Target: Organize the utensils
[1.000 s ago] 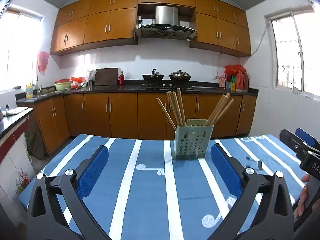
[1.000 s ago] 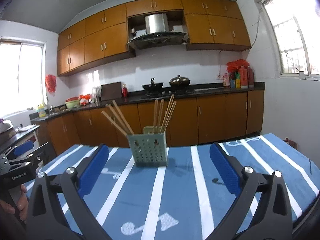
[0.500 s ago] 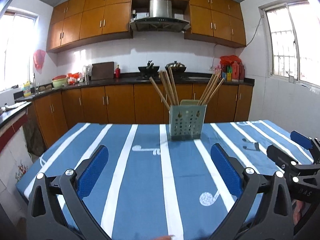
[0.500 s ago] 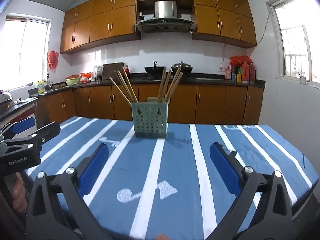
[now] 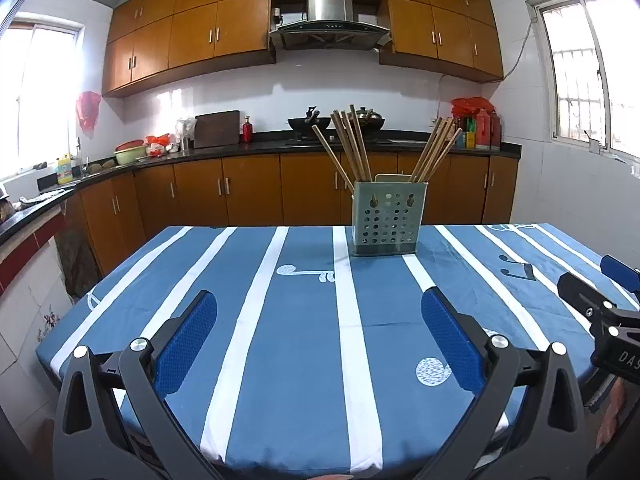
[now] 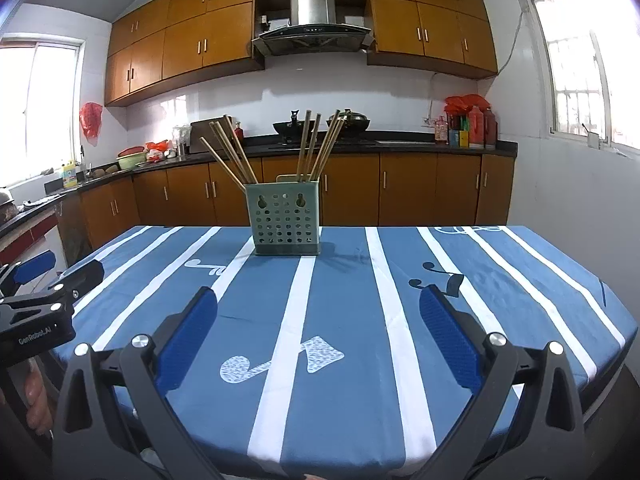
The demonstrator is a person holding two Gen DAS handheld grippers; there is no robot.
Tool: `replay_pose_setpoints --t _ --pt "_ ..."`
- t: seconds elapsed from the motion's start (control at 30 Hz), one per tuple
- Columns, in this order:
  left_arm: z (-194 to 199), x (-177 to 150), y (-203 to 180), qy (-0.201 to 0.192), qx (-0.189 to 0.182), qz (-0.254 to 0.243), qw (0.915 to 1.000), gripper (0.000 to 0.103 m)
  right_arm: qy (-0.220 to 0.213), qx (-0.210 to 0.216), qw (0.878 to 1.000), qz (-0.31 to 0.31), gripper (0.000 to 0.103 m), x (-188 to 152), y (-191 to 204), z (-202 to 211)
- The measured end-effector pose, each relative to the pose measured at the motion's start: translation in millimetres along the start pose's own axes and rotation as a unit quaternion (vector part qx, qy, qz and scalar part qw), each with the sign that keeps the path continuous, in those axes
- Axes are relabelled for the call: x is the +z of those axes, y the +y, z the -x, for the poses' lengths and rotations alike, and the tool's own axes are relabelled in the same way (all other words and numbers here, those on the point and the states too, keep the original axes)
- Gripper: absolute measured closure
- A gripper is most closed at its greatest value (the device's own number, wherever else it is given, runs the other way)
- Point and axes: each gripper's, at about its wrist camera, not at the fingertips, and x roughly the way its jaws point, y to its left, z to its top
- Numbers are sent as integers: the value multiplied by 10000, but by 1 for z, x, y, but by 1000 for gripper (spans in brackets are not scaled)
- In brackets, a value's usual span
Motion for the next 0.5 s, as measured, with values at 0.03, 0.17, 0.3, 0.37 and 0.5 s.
replay_pose_setpoints --t 0.03,0.17,0.3,0.37,0.5 --pt "0 -1 0 10 -3 8 10000 2 -3 -4 10000 -21 4 0 -1 0" --pt "-1 -3 1 43 -15 13 10000 2 9 -13 10000 -38 4 -1 0 -1" --pt "-2 -4 1 68 -13 9 10000 2 45 -3 10000 -42 4 -3 0 -2" --pt "-2 -4 1 84 -20 12 10000 2 63 7 10000 -47 4 -3 -1 -3" --pt "-2 -6 1 91 -37 19 9999 2 92 20 9999 -70 4 -3 -2 -4"
